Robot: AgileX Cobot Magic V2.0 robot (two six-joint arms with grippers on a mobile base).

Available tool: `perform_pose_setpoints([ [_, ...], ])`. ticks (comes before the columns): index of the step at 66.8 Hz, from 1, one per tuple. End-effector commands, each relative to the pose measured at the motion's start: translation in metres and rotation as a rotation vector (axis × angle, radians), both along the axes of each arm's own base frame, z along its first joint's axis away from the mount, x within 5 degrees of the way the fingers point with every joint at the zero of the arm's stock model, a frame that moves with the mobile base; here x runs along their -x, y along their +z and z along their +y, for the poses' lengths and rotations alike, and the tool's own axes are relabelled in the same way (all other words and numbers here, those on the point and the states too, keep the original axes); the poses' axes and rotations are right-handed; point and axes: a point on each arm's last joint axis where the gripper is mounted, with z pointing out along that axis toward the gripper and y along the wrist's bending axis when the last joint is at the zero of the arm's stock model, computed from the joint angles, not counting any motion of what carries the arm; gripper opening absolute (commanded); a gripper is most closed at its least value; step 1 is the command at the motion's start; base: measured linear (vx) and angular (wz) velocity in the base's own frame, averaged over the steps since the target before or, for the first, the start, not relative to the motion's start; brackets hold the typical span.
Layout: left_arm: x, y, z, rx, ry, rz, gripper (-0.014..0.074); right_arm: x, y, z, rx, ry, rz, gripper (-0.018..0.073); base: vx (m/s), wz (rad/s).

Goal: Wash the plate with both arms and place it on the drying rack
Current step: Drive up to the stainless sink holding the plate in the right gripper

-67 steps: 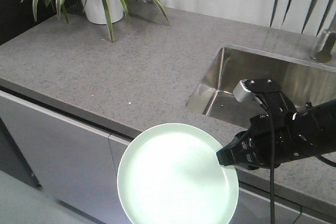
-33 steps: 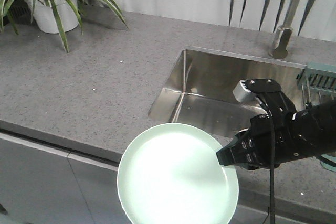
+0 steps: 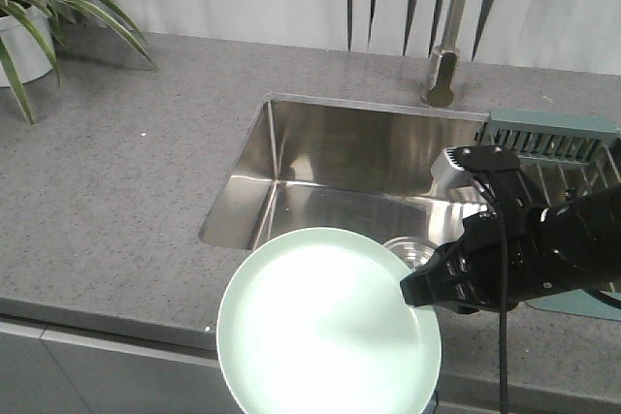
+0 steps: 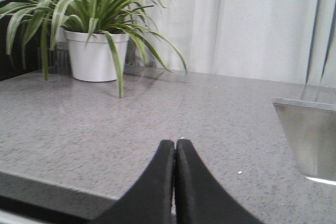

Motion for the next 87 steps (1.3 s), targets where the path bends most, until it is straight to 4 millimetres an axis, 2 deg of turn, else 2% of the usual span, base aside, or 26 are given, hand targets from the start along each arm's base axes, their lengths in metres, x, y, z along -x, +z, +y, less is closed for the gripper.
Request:
perform_pose_setpoints([
  [1, 0.0032, 0.0167, -0.0003, 0.004, -0.006, -0.117, -0.0006, -0.0004, 0.0163, 0.0017, -0.049, -0.016, -0.061, -0.0001, 0.06, -0.23],
  [87, 0.0032, 0.0167, -0.0003, 0.004, -0.006, -0.117, -0.0006, -0.0004, 0.0163, 0.0017, -0.049, -0.016, -0.061, -0.0001, 0.04, -0.20],
])
